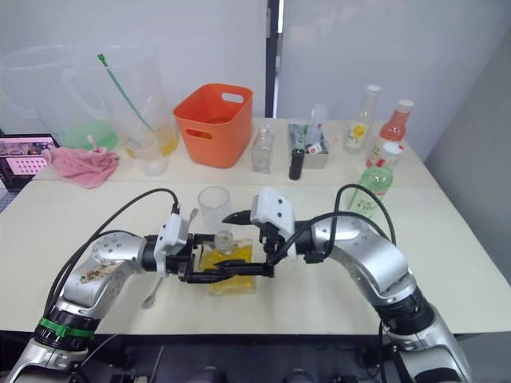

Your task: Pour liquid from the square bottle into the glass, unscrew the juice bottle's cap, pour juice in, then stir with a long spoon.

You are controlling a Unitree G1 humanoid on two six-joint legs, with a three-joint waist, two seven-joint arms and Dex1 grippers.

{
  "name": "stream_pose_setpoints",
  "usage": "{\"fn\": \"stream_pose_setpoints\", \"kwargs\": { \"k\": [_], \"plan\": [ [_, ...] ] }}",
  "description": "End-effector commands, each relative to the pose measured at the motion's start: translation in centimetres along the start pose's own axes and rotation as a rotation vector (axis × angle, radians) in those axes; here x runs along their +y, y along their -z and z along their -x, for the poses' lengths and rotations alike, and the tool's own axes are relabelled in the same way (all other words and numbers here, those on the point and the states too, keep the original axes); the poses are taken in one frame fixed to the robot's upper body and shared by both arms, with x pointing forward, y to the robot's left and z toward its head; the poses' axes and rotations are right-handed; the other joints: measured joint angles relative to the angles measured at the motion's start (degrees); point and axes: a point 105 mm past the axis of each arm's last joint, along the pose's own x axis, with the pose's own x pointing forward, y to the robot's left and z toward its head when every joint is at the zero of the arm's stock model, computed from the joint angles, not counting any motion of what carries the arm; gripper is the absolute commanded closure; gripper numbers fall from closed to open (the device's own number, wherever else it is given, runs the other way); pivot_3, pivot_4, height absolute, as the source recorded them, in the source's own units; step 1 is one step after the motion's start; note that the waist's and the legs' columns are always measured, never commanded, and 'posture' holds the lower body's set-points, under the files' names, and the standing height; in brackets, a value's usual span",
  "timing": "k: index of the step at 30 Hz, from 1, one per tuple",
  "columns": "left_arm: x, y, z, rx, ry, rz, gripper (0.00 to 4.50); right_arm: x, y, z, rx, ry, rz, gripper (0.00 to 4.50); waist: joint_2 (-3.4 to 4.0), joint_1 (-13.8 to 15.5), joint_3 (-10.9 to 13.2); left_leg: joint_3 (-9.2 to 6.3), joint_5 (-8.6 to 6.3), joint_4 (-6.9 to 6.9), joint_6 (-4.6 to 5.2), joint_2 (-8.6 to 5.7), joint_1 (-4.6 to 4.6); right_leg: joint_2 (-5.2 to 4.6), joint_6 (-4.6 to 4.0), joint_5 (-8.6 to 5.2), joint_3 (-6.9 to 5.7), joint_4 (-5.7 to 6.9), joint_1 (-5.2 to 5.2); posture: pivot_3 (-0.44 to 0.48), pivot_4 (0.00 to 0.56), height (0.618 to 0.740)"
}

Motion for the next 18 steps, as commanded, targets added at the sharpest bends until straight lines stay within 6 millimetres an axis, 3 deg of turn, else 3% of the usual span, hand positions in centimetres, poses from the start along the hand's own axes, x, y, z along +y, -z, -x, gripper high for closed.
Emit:
{"fn": "stream_pose_setpoints", "kwargs": {
  "k": [1,9,18],
  "plan": [
    [-0.09,-0.49,-0.56,0.001,0.013,-0.032,1.69,0.01,-1.18,-0.39,-0.04,-0.008,0.036,0.76,0.0,0.0,0.0,0.0,0.0,0.0,0.0,0.0,0.0,0.0,0.0,0.0,0.0,0.0,0.0,0.0,0.15,0.74],
    [0.0,-0.49,-0.82,0.003,0.008,-0.04,1.69,0.15,-1.42,-0.86,-0.071,-0.025,0.0,3.41,0.01,0.04,0.0,-0.03,0.0,0.0,0.0,-0.01,0.0,-0.01,0.0,0.0,-0.02,0.0,0.02,0.0,0.15,0.74],
    [-0.18,0.31,-0.98,0.053,0.01,-0.061,1.69,0.5,-1.8,-0.66,-0.105,-0.047,-0.054,3.42,0.01,0.08,0.0,-0.03,0.0,0.0,0.0,-0.01,0.01,0.0,0.0,0.0,-0.02,0.0,0.02,0.0,0.15,0.74]
  ]
}}
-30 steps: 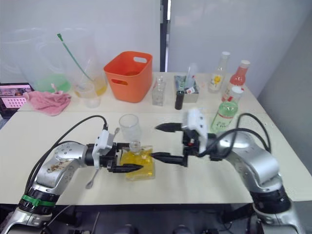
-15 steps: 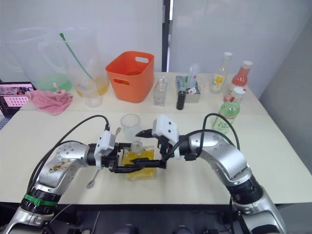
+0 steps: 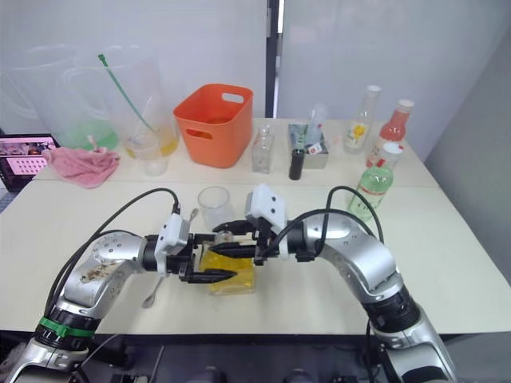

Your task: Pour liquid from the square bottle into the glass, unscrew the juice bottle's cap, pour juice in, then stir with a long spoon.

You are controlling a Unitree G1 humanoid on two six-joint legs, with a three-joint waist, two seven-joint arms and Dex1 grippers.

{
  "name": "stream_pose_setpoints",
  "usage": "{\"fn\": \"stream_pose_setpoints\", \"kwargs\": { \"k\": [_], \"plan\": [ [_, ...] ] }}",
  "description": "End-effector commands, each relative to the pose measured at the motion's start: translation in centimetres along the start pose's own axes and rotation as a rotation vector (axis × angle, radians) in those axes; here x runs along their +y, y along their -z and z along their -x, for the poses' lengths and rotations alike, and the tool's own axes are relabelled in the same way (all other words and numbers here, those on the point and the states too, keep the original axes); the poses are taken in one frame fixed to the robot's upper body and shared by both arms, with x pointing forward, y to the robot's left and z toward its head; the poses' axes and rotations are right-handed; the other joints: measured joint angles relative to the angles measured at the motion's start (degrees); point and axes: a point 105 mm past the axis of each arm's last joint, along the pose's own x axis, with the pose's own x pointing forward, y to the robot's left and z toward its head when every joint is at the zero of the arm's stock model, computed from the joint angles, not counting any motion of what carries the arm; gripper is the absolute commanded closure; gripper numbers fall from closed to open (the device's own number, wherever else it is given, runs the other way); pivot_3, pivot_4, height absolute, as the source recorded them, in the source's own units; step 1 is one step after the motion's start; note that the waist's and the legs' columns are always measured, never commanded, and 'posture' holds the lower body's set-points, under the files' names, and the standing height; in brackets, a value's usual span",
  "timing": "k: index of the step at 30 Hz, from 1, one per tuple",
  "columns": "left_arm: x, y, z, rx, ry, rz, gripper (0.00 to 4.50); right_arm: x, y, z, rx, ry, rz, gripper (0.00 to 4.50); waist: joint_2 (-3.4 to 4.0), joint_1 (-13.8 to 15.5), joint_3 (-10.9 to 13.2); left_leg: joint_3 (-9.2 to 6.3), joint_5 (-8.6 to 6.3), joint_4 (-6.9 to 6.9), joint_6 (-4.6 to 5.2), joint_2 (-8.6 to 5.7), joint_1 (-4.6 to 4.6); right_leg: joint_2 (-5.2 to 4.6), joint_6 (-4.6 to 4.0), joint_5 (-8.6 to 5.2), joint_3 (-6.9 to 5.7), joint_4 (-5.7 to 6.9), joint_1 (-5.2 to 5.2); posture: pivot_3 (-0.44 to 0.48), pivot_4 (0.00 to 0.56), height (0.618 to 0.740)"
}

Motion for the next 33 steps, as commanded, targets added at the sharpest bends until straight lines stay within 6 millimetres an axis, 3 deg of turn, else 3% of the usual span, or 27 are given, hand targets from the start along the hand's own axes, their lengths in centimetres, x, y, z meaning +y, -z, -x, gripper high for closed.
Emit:
{"fn": "stream_pose_setpoints", "kwargs": {
  "k": [1,12,16,20,22,24,26,29,33],
  "plan": [
    [-0.2,0.5,-0.9,0.057,0.012,-0.055,1.69,0.5,-1.5,0.1,-0.058,-0.03,0.007,3.42,0.0,0.06,0.0,0.0,0.0,0.0,0.0,0.0,0.0,0.0,0.0,0.0,0.0,0.0,0.01,0.0,0.15,0.74],
    [-0.4,0.8,-1.0,0.064,0.01,-0.037,1.69,-0.1,-4.5,1.6,-0.127,0.005,0.142,3.42,0.01,0.54,-0.01,0.0,0.01,0.0,0.0,-0.02,0.04,-0.01,0.0,0.0,0.0,-0.02,0.05,0.0,0.15,0.74],
    [-0.3,0.8,-1.1,0.055,0.002,-0.033,1.69,-1.1,-5.8,3.9,-0.195,0.079,0.11,3.42,0.01,0.83,-0.01,0.0,0.01,0.0,0.0,-0.02,0.03,-0.02,0.01,0.0,0.0,-0.04,0.07,0.0,0.15,0.74],
    [-0.1,0.6,-1.0,0.041,-0.011,-0.03,1.69,-3.1,-5.0,7.4,-0.189,0.234,0.058,3.42,0.01,1.05,-0.01,0.0,0.01,0.0,0.0,-0.03,0.02,-0.03,0.01,0.0,0.0,-0.06,0.08,0.0,0.15,0.74],
    [-0.1,0.5,-1.0,0.034,-0.014,-0.026,1.69,-4.7,-3.7,9.8,-0.153,0.362,0.049,3.42,0.01,1.08,-0.01,0.01,0.01,0.0,0.0,-0.03,0.02,-0.03,0.01,0.01,0.01,-0.08,0.09,0.0,0.15,0.74],
    [0.1,0.4,-0.9,0.021,-0.018,-0.022,1.69,-7.8,0.3,16.2,-0.046,0.679,0.016,3.42,-0.01,1.3,-0.02,0.01,0.01,0.0,0.0,-0.05,0.02,-0.04,0.01,0.01,0.01,-0.1,0.11,0.0,0.15,0.74],
    [0.1,0.3,-0.8,0.016,-0.019,-0.02,1.69,-8.5,3.2,20.8,0.031,0.869,-0.01,3.42,-0.04,1.55,-0.03,-0.04,0.01,0.0,0.0,-0.11,0.01,-0.04,0.04,0.01,0.03,-0.15,0.19,0.0,0.15,0.74],
    [0.1,0.2,-0.8,0.012,-0.019,-0.015,1.69,-8.2,6.3,24.9,0.064,1.049,-0.078,3.42,0.19,1.03,-0.05,0.05,0.0,-0.03,0.03,-0.11,-0.04,-0.04,0.06,0.02,0.14,-0.2,0.1,0.0,0.15,0.74],
    [0.1,0.1,-0.9,0.006,-0.016,-0.012,1.69,-8.4,9.2,28.8,0.081,1.303,-0.14,3.42,0.83,-0.26,-0.05,0.29,0.05,-0.05,0.12,-0.1,0.1,0.01,0.07,0.03,0.48,-0.05,0.07,0.0,0.15,0.74]
  ]
}}
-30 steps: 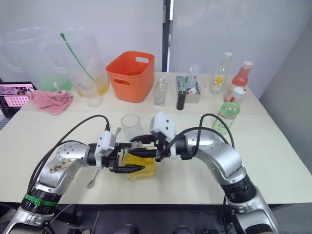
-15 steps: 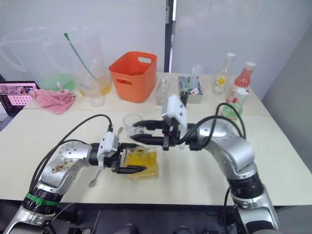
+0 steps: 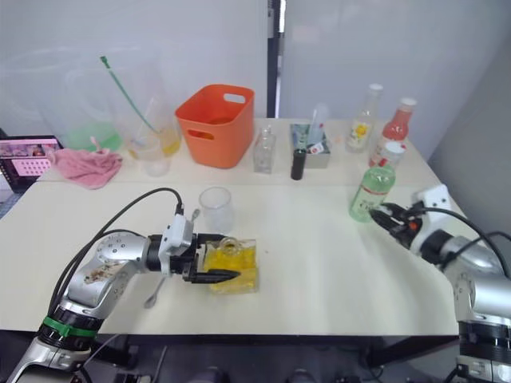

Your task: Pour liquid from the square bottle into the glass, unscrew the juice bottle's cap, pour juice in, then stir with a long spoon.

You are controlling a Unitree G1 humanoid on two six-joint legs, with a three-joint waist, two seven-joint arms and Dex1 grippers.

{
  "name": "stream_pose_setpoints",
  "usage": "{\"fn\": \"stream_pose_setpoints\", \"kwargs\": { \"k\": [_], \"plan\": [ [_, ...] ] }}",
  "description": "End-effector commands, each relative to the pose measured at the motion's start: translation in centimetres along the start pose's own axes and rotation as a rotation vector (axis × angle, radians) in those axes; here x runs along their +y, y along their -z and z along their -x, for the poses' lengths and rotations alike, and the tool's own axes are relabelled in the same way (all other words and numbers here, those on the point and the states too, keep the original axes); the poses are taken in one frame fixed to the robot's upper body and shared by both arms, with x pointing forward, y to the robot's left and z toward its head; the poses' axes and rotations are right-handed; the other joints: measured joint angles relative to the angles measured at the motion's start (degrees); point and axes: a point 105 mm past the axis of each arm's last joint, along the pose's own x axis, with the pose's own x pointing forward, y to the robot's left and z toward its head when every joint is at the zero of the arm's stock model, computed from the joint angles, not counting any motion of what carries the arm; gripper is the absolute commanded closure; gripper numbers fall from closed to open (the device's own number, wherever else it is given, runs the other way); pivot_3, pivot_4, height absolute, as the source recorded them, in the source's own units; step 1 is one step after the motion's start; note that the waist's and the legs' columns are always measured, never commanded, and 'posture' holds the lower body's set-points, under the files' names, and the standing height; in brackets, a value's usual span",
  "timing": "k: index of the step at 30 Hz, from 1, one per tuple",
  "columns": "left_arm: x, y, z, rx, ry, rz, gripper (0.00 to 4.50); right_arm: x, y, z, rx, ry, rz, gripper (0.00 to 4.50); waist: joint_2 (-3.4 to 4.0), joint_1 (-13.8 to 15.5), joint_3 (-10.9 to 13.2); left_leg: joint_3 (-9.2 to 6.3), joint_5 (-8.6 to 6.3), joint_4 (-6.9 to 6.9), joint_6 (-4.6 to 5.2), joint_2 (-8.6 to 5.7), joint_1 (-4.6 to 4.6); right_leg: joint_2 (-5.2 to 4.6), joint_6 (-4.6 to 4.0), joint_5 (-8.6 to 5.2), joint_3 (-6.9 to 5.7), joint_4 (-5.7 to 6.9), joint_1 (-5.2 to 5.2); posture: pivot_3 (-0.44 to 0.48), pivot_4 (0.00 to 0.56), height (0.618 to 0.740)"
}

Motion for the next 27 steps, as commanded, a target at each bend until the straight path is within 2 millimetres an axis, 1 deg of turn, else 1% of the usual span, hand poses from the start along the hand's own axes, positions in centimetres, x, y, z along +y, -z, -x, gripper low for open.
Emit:
{"fn": "stream_pose_setpoints", "kwargs": {
  "k": [1,4,9,11,17,23,25,27],
  "plan": [
    [0.0,0.0,-0.5,0.005,-0.006,-0.002,1.69,-3.3,0.0,0.7,-0.059,0.236,-0.015,3.42,0.02,-0.38,0.0,0.06,0.01,-0.01,0.01,0.0,0.11,0.01,0.02,0.01,0.08,0.02,0.06,0.0,0.15,0.74],
    [0.2,-0.2,-0.6,-0.001,-0.008,-0.011,1.69,-4.3,1.6,0.5,-0.046,0.354,-0.053,3.42,0.03,-0.58,0.0,0.17,0.02,-0.01,0.03,-0.01,0.18,0.04,0.09,0.05,0.22,0.01,0.09,0.0,0.15,0.74],
    [0.3,-0.3,-0.5,0.001,-0.021,-0.018,1.69,-3.7,4.0,-0.4,-0.011,0.397,-0.089,3.42,0.04,-0.45,0.0,0.18,0.02,-0.01,0.03,-0.09,0.09,0.06,0.18,0.05,0.47,-0.07,0.05,0.0,0.15,0.74],
    [0.2,-0.3,-0.4,0.003,-0.013,-0.018,1.69,-3.6,4.7,-0.3,-0.012,0.424,-0.113,3.42,0.05,-0.42,0.01,0.19,0.02,-0.01,0.03,-0.12,0.05,0.06,0.22,0.06,0.56,-0.09,0.05,0.0,0.15,0.74],
    [0.2,-0.2,-0.1,0.001,-0.025,-0.013,1.69,-3.3,5.7,0.1,-0.015,0.435,-0.142,3.42,0.06,-0.5,0.01,0.19,0.02,-0.01,0.03,-0.11,0.05,0.08,0.24,0.06,0.59,-0.1,0.05,0.0,0.15,0.74],
    [0.4,-0.1,0.1,0.004,-0.041,-0.016,1.69,-3.2,5.9,0.2,-0.005,0.424,-0.134,3.42,0.06,-0.55,0.01,0.21,0.02,-0.01,0.03,-0.1,0.08,0.1,0.24,0.06,0.62,-0.1,0.05,0.0,0.15,0.74],
    [0.4,-0.1,0.1,0.005,-0.043,-0.017,1.69,-3.2,5.9,0.1,-0.007,0.422,-0.136,2.37,0.06,-0.56,0.01,0.21,0.02,-0.01,0.03,-0.1,0.08,0.1,0.24,0.06,0.62,-0.1,0.05,0.0,0.15,0.74],
    [0.4,-0.1,0.2,0.006,-0.043,-0.017,1.69,-3.2,5.8,0.1,-0.008,0.415,-0.132,1.8,0.06,-0.56,0.01,0.21,0.02,-0.01,0.03,-0.1,0.08,0.1,0.24,0.06,0.63,-0.09,0.05,0.0,0.15,0.74]
  ]
}}
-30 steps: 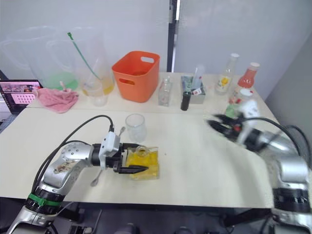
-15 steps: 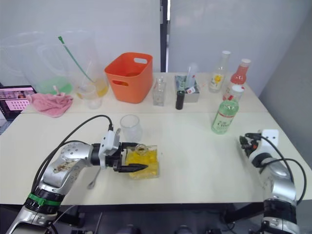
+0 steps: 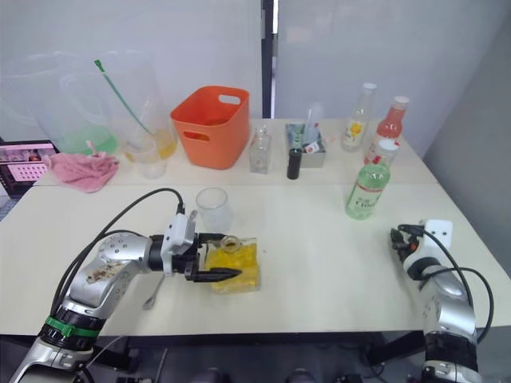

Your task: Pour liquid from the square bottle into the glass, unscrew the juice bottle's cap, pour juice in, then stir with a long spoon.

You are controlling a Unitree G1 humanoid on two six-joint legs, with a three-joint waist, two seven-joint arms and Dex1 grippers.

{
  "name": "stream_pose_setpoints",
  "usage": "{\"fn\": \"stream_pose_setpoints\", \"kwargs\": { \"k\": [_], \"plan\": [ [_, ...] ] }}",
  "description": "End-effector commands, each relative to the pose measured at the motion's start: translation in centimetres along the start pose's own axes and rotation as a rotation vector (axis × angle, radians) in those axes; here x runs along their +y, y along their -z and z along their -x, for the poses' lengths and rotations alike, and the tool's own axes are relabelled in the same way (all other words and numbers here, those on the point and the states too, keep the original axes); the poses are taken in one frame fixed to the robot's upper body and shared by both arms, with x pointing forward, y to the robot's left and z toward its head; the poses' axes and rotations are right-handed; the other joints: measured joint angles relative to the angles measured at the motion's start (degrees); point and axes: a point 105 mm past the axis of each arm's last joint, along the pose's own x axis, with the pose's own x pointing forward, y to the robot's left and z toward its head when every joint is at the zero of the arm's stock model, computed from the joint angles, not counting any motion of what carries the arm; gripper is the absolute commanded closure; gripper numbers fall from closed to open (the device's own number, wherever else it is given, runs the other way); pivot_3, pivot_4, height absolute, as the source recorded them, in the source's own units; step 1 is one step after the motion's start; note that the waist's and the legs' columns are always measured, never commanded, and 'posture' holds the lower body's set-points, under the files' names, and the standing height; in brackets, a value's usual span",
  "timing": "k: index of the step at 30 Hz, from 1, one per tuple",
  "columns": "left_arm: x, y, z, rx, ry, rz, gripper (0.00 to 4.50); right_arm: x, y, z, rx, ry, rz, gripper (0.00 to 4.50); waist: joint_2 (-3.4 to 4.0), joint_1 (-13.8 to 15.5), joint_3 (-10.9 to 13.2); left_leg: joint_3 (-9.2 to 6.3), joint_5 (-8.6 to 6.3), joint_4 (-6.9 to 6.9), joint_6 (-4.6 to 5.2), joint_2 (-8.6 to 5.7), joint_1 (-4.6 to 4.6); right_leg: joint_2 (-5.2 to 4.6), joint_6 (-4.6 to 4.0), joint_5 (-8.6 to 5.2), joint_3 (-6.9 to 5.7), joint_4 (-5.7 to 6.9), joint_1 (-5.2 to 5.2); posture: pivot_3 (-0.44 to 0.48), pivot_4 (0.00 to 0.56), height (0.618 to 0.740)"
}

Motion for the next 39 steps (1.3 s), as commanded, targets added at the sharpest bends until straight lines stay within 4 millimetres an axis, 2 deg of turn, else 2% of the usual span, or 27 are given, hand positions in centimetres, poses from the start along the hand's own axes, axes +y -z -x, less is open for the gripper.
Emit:
{"fn": "stream_pose_setpoints", "kwargs": {
  "k": [1,5,10,12,15,17,21,24,28,33,39],
  "plan": [
    [0.3,-0.2,0.3,0.009,-0.035,-0.028,1.69,-0.4,-1.3,0.2,-0.052,0.003,0.016,1.39,0.0,-0.01,0.0,0.0,0.0,0.0,0.0,0.0,0.0,0.0,0.0,0.0,0.0,0.0,0.0,0.0,0.15,0.74],
    [0.2,-0.3,0.4,0.002,-0.033,-0.024,1.69,-0.5,-2.2,0.2,-0.088,-0.004,0.028,0.03,0.0,-0.03,0.0,0.01,0.0,0.0,0.0,0.0,0.0,0.0,0.0,0.0,0.0,0.0,0.0,0.0,0.15,0.74],
    [0.1,-0.5,0.5,-0.01,-0.037,-0.021,1.69,-0.5,-6.2,0.6,-0.193,-0.064,0.077,0.0,0.06,-0.04,0.04,0.02,0.0,0.0,0.0,0.0,-0.01,0.0,0.01,0.0,0.02,0.0,-0.01,0.0,0.15,0.74],
    [0.0,-0.6,0.6,-0.012,-0.038,-0.02,1.69,-0.4,-7.3,0.8,-0.214,-0.091,0.082,0.0,0.06,-0.09,0.04,0.03,0.0,0.0,0.0,0.01,-0.01,0.0,0.01,0.0,0.02,0.0,-0.02,0.0,0.15,0.74],
    [0.0,-0.8,0.8,-0.021,-0.043,-0.017,1.69,1.2,-9.7,1.8,-0.188,-0.296,0.13,0.0,0.08,-0.11,0.05,0.03,0.0,-0.02,0.0,0.01,-0.02,0.0,0.01,0.0,0.03,-0.02,-0.02,0.0,0.15,0.74],
    [-0.2,-1.2,0.9,-0.031,-0.034,-0.016,1.69,2.6,-9.7,2.7,-0.108,-0.442,0.119,0.0,0.08,-0.11,0.05,0.04,0.0,-0.02,0.01,0.02,-0.01,0.02,0.01,-0.01,0.04,-0.03,-0.02,0.0,0.15,0.74],
    [-0.9,-2.8,1.2,-0.081,-0.023,0.017,1.69,6.4,-9.9,5.8,0.008,-0.744,0.068,0.0,0.04,-0.34,0.07,-0.05,-0.03,-0.05,0.05,0.13,-0.08,0.15,0.01,-0.01,0.04,-0.11,-0.03,0.0,0.15,0.74],
    [-1.1,-3.5,1.5,-0.082,-0.042,0.014,1.69,10.0,-9.5,8.5,0.088,-0.98,0.089,0.0,0.1,-0.44,0.11,-0.06,-0.03,-0.04,0.05,0.11,-0.21,0.13,0.01,-0.01,0.05,-0.18,-0.1,0.0,0.15,0.74],
    [-1.1,-4.8,2.4,-0.088,-0.085,0.011,1.69,14.0,-9.8,10.8,0.115,-1.21,0.054,0.0,0.0,-0.5,0.21,-0.07,-0.03,-0.04,0.05,0.12,-0.22,0.15,0.02,-0.01,0.05,-0.2,-0.12,0.0,0.15,0.74],
    [-1.4,-7.2,4.8,-0.114,-0.14,0.051,1.69,16.3,-9.9,12.1,0.114,-1.36,0.054,0.0,-0.27,-0.35,0.46,-0.08,-0.03,-0.04,0.05,0.13,-0.28,0.14,0.03,-0.01,0.04,-0.22,-0.19,0.0,0.15,0.74],
    [-1.2,-8.7,8.7,-0.024,-0.25,0.011,1.69,17.0,-9.8,12.2,0.104,-1.435,0.069,0.0,-0.35,-0.14,0.61,-0.07,-0.04,-0.04,0.05,0.12,-0.33,0.11,0.03,-0.01,0.02,-0.27,-0.24,0.0,0.15,0.74]
  ]
}}
